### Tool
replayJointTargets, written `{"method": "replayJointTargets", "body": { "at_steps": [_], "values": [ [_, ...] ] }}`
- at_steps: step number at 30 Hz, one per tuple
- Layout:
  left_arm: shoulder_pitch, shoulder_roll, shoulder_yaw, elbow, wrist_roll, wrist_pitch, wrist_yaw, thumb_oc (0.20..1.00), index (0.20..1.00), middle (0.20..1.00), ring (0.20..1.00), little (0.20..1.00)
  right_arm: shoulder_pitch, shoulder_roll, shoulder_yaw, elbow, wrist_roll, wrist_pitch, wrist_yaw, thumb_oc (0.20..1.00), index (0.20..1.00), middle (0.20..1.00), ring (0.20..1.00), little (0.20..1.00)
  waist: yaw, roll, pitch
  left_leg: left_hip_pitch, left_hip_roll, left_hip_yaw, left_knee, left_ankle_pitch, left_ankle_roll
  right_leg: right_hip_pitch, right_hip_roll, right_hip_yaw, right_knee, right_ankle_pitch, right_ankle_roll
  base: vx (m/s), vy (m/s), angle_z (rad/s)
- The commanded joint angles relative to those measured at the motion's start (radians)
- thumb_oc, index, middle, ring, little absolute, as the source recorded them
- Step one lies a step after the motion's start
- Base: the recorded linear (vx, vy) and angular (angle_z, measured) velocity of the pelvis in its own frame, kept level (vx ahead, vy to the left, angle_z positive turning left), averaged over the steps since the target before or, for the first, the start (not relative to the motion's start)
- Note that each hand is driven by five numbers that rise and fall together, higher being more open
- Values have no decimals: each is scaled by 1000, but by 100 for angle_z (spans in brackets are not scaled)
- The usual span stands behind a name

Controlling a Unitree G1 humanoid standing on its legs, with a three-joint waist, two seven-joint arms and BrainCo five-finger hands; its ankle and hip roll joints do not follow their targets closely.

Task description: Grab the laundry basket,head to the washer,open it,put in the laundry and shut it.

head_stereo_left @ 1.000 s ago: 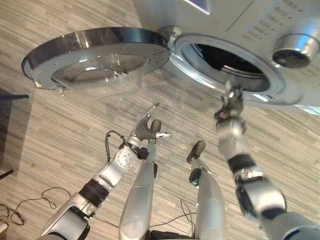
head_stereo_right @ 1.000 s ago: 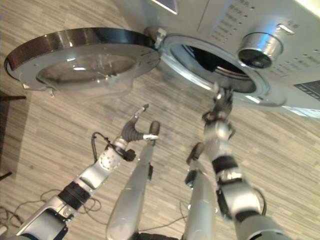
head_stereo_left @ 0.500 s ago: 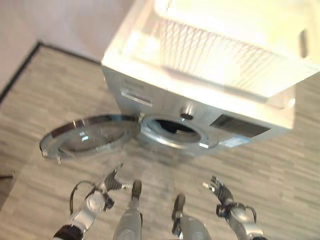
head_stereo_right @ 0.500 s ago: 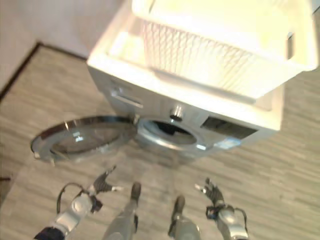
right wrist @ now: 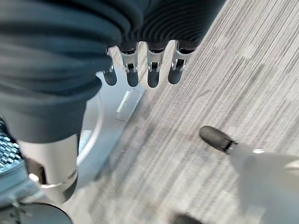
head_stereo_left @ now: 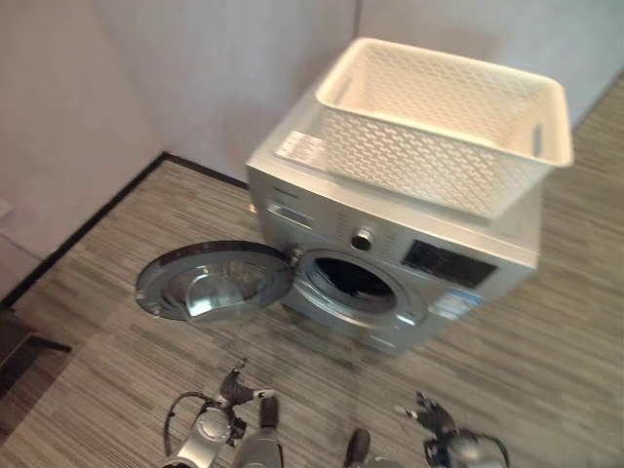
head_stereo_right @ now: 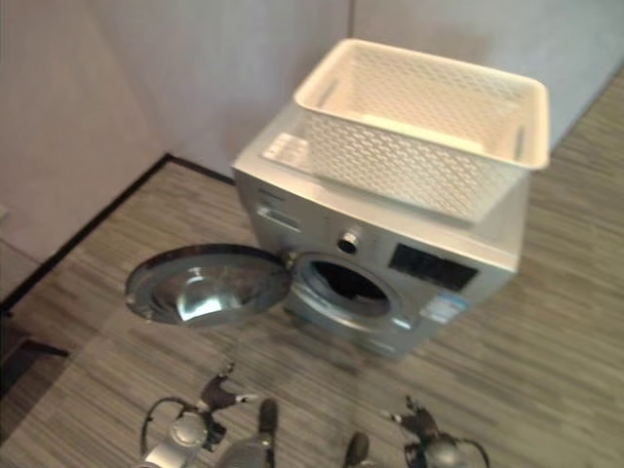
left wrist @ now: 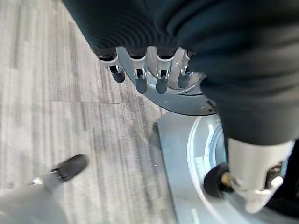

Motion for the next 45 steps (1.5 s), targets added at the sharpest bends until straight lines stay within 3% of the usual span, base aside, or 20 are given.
{"method": "replayJointTargets", "body": {
  "at_steps": [1, 4, 6, 7, 9, 10, 13, 14, 18, 21, 22, 24, 26, 27, 28, 30, 33, 36, 40, 45],
  "values": [
    [0, 10, 39, -70, -32, -34, 12, 1000, 1000, 1000, 1000, 1000, 27, -28, -20, 31, -36, 1, -32, 1000, 1000, 1000, 1000, 1000, 7, 32, 22, 7, 49, -20, 63, -99, 29, 45, -8, 17, 48, -83, 92, 112, 315, -6],
    [8, 3, 28, -81, -41, -30, -8, 1000, 1000, 1000, 1000, 1000, 19, -7, -98, 103, -9, 17, -62, 1000, 1000, 1000, 1000, 1000, -20, 73, 5, 85, 14, 38, 25, -209, 49, 48, -61, 68, 79, -55, 130, 75, 420, -50],
    [2, 2, 22, -83, -43, -31, -11, 1000, 1000, 1000, 1000, 1000, 4, -4, -99, 119, -13, 23, -70, 1000, 1000, 1000, 1000, 1000, -15, 74, 8, 90, -13, 48, 23, -226, 63, 31, -83, 85, 78, -30, 144, -30, 371, -36],
    [2, 8, 22, -93, -32, -38, -8, 1000, 1000, 1000, 1000, 1000, -7, 5, -98, 129, -32, 24, -76, 1000, 1000, 1000, 1000, 1000, -12, 80, 5, 112, -49, 73, -2, -250, 81, 11, -122, 98, 54, 27, 171, -84, 335, -68],
    [0, 15, 22, -99, -36, -43, -11, 1000, 1000, 1000, 1000, 1000, -20, 7, -94, 133, -41, 29, -74, 1000, 1000, 1000, 1000, 1000, -7, 80, 4, 117, -62, 93, -15, -253, 92, -7, -139, 106, 41, 62, 186, -119, 271, -74],
    [-7, 37, 42, -132, -43, -46, 8, 1000, 1000, 1000, 1000, 1000, -49, 18, -98, 152, -17, 28, -78, 1000, 1000, 1000, 1000, 1000, -2, 90, 11, 102, -67, 103, -19, -243, 114, -37, -131, 116, 79, 50, 185, -114, 106, -64],
    [-15, 45, 49, -139, -45, -45, 18, 1000, 1000, 1000, 1000, 1000, -57, 30, -96, 166, -7, 24, -76, 1000, 1000, 1000, 1000, 1000, 5, 88, 10, 88, -72, 107, -17, -237, 122, -31, -114, 127, 114, 13, 174, -133, 96, -34],
    [-13, 56, 98, -198, -46, -50, 58, 1000, 1000, 1000, 1000, 1000, -42, 57, -66, 196, -37, 28, -58, 1000, 1000, 1000, 1000, 1000, 36, 73, -7, 98, -88, 91, -42, -222, 130, 3, -87, 94, 159, -25, 156, -81, 31, 10],
    [9, 72, 238, -341, -80, -61, 121, 1000, 1000, 1000, 1000, 1000, -17, 88, -26, 239, -89, 38, -36, 1000, 1000, 1000, 1000, 1000, 73, 35, -47, 102, -81, 84, -50, -213, 115, 85, -73, 38, 77, -46, 149, 5, -75, 18],
    [3, 94, 311, -352, -77, -56, 168, 1000, 1000, 1000, 1000, 1000, -3, 97, -4, 237, -128, 43, -24, 1000, 1000, 1000, 1000, 1000, 72, 22, -66, 123, -66, 86, -75, -204, 103, 112, -64, 29, 41, -45, 149, 73, -60, 18],
    [-42, 152, 392, -314, -50, -41, 244, 1000, 1000, 1000, 1000, 1000, 20, 96, 12, 221, -149, 43, -7, 1000, 1000, 1000, 1000, 1000, 63, 11, -81, 145, -53, 93, -99, -195, 89, 128, -56, 29, 21, -45, 152, 85, -46, -2],
    [-42, 153, 393, -313, -49, -41, 245, 1000, 1000, 1000, 1000, 1000, 20, 97, 13, 220, -149, 43, -7, 1000, 1000, 1000, 1000, 1000, 61, 10, -78, 151, -52, 93, -105, -193, 89, 133, -55, 28, 19, -44, 152, 40, -26, -2],
    [-239, 321, 438, -148, -44, 1, 310, 1000, 1000, 1000, 1000, 1000, 39, 68, 42, 186, -167, 38, 11, 1000, 1000, 1000, 1000, 1000, 30, -13, -82, 163, -31, 90, -144, -169, 71, 125, -34, 41, 14, -45, 152, -4, -52, 4],
    [-245, 324, 435, -142, -45, -2, 311, 1000, 1000, 1000, 1000, 1000, 37, 70, 41, 186, -167, 38, 11, 1000, 1000, 1000, 1000, 1000, 30, -15, -81, 162, -31, 89, -144, -168, 71, 125, -34, 40, 14, -45, 152, -37, -54, 18],
    [-363, 439, 405, -3, -65, 2, 301, 1000, 1000, 1000, 1000, 1000, 35, 57, 57, 180, -171, 35, 15, 1000, 1000, 1000, 1000, 1000, 18, -27, -78, 152, -21, 88, -151, -157, 66, 115, -29, 39, 14, -42, 155, -41, -48, 16],
    [-444, 494, 369, 87, -114, -9, 271, 1000, 1000, 1000, 1000, 1000, 29, 49, 67, 176, -167, 32, 15, 1000, 1000, 1000, 1000, 1000, 9, -36, -71, 142, -16, 90, -154, -149, 62, 104, -26, 38, 16, -39, 157, -51, -45, 5],
    [-766, 650, 174, 483, -251, -1, 110, 1000, 1000, 1000, 1000, 1000, 6, 12, 116, 140, -144, 28, 29, 1000, 1000, 1000, 1000, 1000, -24, -69, -46, 84, 3, 90, -154, -126, 56, 41, -16, 45, 18, -18, 161, -99, -40, 1],
    [-917, 676, 113, 595, -300, 16, 80, 1000, 1000, 1000, 1000, 1000, -3, 0, 139, 100, -123, 25, 32, 1000, 1000, 1000, 1000, 1000, -38, -98, -26, 50, 14, 92, -154, -113, 52, 5, -8, 51, 15, -4, 163, -61, -34, -1],
    [-1100, 704, 32, 728, -307, 41, 45, 1000, 1000, 1000, 1000, 1000, -5, -22, 174, -47, -56, 3, 41, 1000, 1000, 1000, 1000, 1000, -66, -173, 11, -38, 28, 99, -154, -90, 44, -78, 2, 71, -6, 41, 169, -100, -28, -3],
    [-1182, 713, 11, 738, -335, 43, 62, 1000, 1000, 1000, 1000, 1000, -11, -44, 203, -191, -27, -12, 47, 1000, 1000, 1000, 1000, 1000, -80, -220, 38, -106, 36, 102, -154, -72, 39, -147, 5, 87, -12, 70, 178, -71, -7, -4]
  ]
}}
